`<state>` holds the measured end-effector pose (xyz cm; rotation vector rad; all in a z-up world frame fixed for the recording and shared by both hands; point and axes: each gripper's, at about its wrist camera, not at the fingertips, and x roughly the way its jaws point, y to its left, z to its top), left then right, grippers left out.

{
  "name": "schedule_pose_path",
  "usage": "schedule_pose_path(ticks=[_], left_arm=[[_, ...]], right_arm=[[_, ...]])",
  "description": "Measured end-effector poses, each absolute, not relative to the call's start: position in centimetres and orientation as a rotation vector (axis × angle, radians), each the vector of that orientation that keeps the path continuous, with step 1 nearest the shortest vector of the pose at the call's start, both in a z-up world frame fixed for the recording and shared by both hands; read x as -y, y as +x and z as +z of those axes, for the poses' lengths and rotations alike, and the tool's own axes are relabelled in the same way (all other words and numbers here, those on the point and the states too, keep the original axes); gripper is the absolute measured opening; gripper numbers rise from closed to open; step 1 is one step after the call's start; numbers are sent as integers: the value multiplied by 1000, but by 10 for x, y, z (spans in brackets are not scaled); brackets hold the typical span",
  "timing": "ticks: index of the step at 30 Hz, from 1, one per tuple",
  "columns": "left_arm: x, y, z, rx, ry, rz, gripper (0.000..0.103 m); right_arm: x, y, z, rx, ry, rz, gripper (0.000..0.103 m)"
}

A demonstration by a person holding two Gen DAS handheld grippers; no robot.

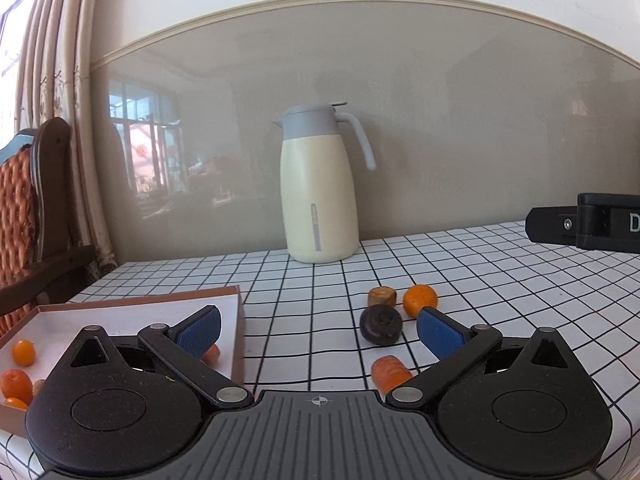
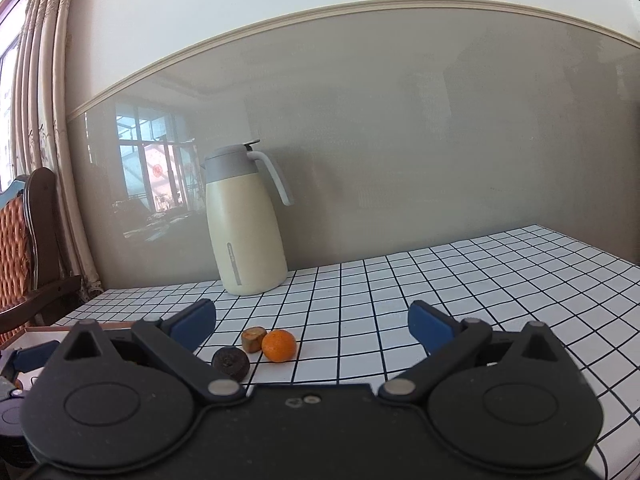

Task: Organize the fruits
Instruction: 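Withdraw both open tools from the box toward the remaining pieces, then grasp the orange cylindrical piece with the left tool while the right tool grasps the dark round piece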

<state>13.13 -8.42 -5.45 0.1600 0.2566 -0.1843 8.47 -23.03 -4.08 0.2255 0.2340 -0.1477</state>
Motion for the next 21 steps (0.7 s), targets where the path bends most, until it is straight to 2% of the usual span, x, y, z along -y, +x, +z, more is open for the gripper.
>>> schedule_pose_path(ticks=[16, 17, 18, 21], left_arm=[[123, 152, -76, -394, 138, -212, 102], [125, 152, -77, -397, 135, -212, 93], [127, 153, -78, -400, 139, -205, 80], [132, 161, -84, -432, 130, -205, 75]], right_arm=[[248, 83, -47, -268, 232, -170, 97], [248, 83, -47, -270, 234, -169, 97], [249, 84, -47, -273, 236, -168, 97], [252, 88, -49, -294, 252, -159, 97]])
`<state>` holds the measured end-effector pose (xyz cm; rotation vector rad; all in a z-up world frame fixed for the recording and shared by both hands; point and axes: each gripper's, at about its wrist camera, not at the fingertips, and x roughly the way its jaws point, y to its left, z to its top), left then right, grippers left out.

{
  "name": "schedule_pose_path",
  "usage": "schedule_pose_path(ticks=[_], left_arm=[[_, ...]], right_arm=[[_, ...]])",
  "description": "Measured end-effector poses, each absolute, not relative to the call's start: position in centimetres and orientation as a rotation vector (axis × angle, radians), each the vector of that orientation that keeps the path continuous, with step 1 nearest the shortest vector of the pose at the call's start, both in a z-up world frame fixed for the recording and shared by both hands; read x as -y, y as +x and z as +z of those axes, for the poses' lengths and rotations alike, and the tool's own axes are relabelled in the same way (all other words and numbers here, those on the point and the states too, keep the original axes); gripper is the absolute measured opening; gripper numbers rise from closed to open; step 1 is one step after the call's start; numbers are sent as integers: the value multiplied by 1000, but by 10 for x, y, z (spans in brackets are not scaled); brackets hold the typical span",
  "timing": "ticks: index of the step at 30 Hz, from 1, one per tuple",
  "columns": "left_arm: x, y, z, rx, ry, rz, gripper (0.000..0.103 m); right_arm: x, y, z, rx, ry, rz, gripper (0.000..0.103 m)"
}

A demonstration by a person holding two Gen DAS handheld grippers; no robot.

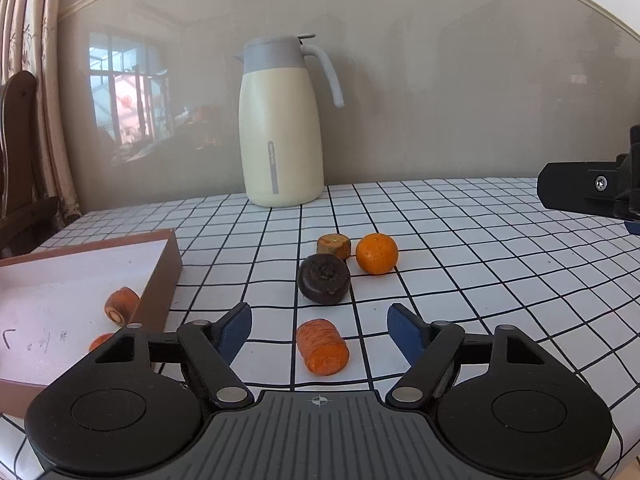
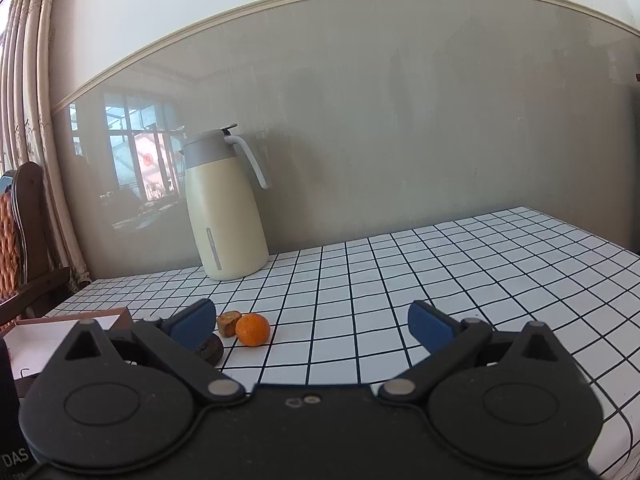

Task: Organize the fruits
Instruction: 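Grasp the orange cylindrical piece with the left tool while the right tool grasps the dark round piece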

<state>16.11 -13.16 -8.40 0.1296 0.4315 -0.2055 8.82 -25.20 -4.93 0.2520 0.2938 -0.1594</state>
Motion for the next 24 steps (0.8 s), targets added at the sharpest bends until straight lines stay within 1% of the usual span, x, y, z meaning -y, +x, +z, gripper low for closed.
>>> schedule_pose_path(ticks=[3, 4, 6, 8, 10, 12, 18, 24], left_arm=[[135, 164, -87, -443, 130, -198, 74], [137, 165, -89, -444, 133, -197, 71], [139, 167, -91, -458, 133, -197, 59], [139, 170, -94, -475, 127, -196, 56], [138, 172, -97, -487, 120, -193, 52], [138, 175, -99, -502, 113, -194, 37], [135, 178, -104, -506, 109, -184, 36], [127, 185, -104, -498, 111, -144, 36]], right_arm=[[253, 92, -51, -304, 264, -152, 97], [253, 93, -52, -308, 266, -149, 96], [253, 95, -53, -313, 272, -144, 96], [252, 98, -54, -323, 276, -136, 95], [252, 102, -55, -334, 276, -128, 95], [251, 105, -57, -342, 276, -122, 94], [246, 117, -62, -377, 272, -92, 93], [234, 138, -69, -441, 246, -38, 88]])
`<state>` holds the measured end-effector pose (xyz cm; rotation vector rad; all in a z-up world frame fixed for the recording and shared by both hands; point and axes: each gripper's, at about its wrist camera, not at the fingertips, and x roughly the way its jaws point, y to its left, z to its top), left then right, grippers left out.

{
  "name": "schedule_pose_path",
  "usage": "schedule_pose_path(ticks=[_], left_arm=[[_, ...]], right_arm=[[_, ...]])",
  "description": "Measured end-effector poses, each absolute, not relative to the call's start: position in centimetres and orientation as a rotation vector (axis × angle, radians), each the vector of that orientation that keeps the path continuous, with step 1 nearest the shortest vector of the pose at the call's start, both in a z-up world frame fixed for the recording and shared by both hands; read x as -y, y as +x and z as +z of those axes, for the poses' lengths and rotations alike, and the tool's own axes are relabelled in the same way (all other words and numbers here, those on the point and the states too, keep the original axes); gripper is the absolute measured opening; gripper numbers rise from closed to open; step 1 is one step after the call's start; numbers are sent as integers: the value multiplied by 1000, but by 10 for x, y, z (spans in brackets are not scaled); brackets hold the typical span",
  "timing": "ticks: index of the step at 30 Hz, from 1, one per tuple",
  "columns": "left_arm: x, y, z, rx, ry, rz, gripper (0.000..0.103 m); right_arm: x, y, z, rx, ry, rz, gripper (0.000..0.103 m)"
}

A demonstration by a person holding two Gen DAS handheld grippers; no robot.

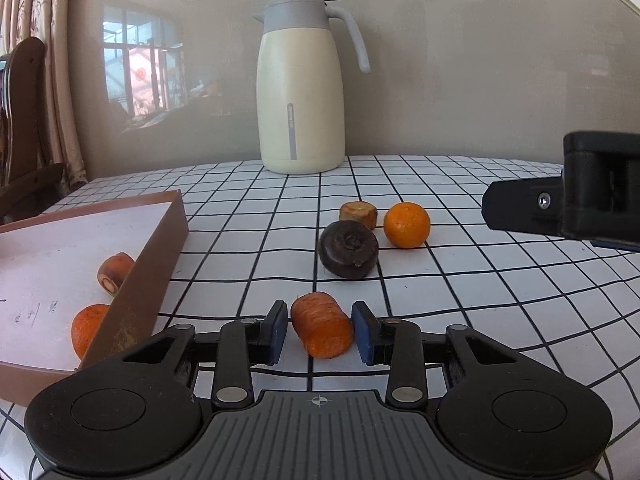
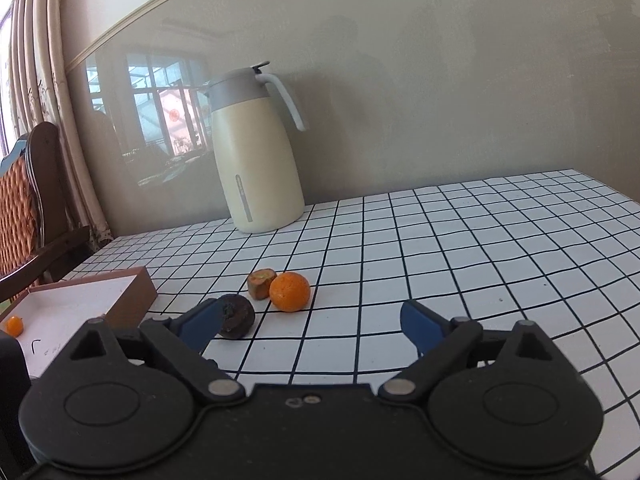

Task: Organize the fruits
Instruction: 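Grasp the orange cylindrical piece with the left tool while the right tool grasps the dark round piece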

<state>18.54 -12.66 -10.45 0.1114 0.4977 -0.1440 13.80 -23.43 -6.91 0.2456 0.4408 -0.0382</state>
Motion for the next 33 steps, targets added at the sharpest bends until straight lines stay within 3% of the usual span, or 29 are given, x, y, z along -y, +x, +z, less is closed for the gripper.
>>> schedule_pose_path(ticks=[3, 8, 18, 32, 33], left_arm=[[120, 192, -105, -496, 106, -122, 36], [114, 199, -105, -504, 82, -100, 36], [102, 202, -105, -524, 66, -64, 36], [104, 179, -104, -512, 102, -109, 36], [105, 178, -105, -511, 102, -112, 32]], right_arm=[[229, 150, -70, -459, 217, -21, 86], [225, 179, -73, -520, 208, 26, 70], [196, 215, -82, -583, 172, 141, 64], [176, 241, -92, -632, 137, 160, 42], [177, 242, -93, -635, 136, 154, 40]])
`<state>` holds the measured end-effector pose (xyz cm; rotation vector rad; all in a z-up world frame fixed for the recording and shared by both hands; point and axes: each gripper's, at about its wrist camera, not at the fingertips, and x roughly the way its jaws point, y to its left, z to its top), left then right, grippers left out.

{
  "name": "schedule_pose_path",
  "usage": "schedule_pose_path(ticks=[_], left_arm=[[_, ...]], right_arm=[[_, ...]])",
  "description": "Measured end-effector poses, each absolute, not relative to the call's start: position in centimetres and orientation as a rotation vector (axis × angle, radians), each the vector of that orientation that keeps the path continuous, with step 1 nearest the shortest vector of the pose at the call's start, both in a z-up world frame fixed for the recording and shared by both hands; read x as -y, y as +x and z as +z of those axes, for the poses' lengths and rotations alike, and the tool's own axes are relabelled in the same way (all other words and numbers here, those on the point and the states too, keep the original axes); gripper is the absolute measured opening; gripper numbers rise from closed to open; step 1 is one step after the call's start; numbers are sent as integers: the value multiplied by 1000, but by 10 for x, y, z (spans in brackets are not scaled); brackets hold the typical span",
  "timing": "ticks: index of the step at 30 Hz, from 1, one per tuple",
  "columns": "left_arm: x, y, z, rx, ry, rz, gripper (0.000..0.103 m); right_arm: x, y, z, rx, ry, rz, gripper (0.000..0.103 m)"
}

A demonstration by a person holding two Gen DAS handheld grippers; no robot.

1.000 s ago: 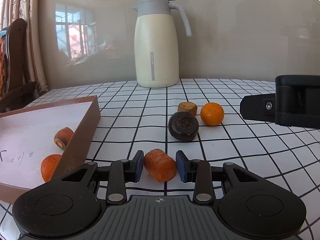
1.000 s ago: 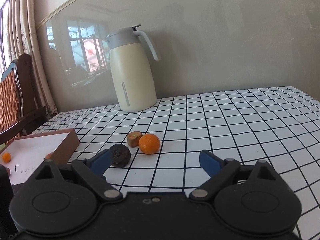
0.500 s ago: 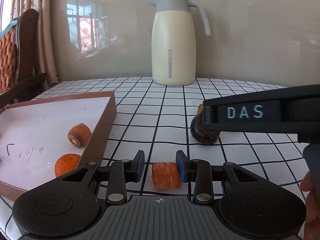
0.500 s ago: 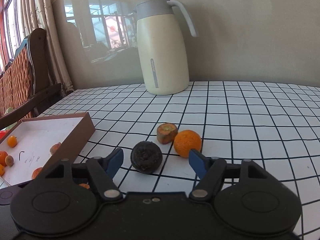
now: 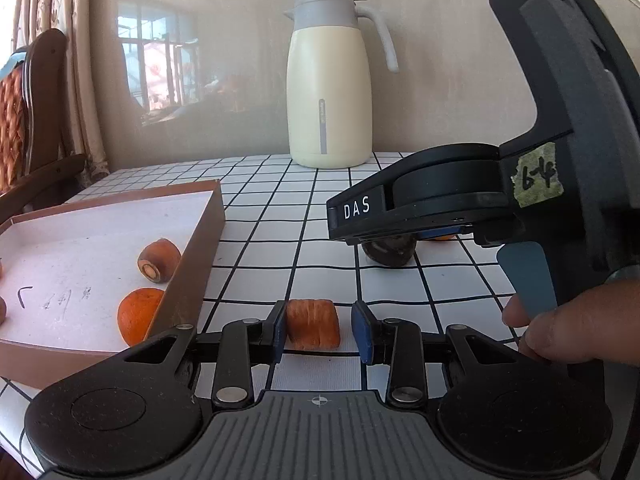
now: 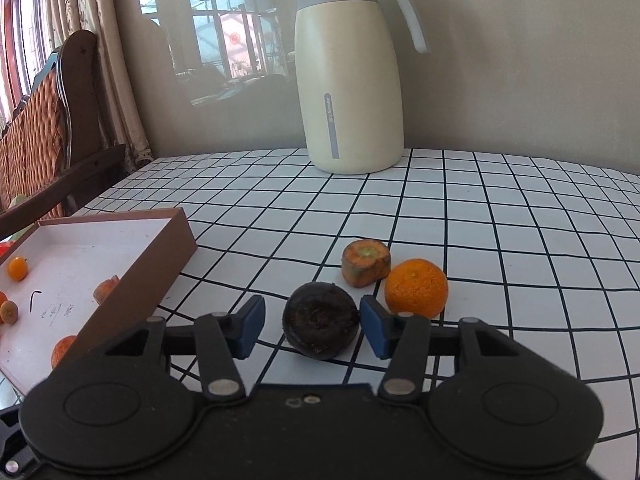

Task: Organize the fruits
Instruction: 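Grasp the orange cylindrical piece with the left tool while the right tool grasps the dark round piece, then carry both held pieces over the white box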

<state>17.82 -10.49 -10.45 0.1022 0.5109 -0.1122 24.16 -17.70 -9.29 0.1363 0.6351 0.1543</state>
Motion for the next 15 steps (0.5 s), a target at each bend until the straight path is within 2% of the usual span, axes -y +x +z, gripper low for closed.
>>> schedule_pose_path(ticks=[3, 15], left_arm=[[106, 175, -104, -508, 112, -120, 26], [101, 170, -106, -492, 87, -142, 25]], right_arm=[[179, 244, -95, -649, 142, 152, 35], [179, 231, -93, -615, 145, 154, 34]])
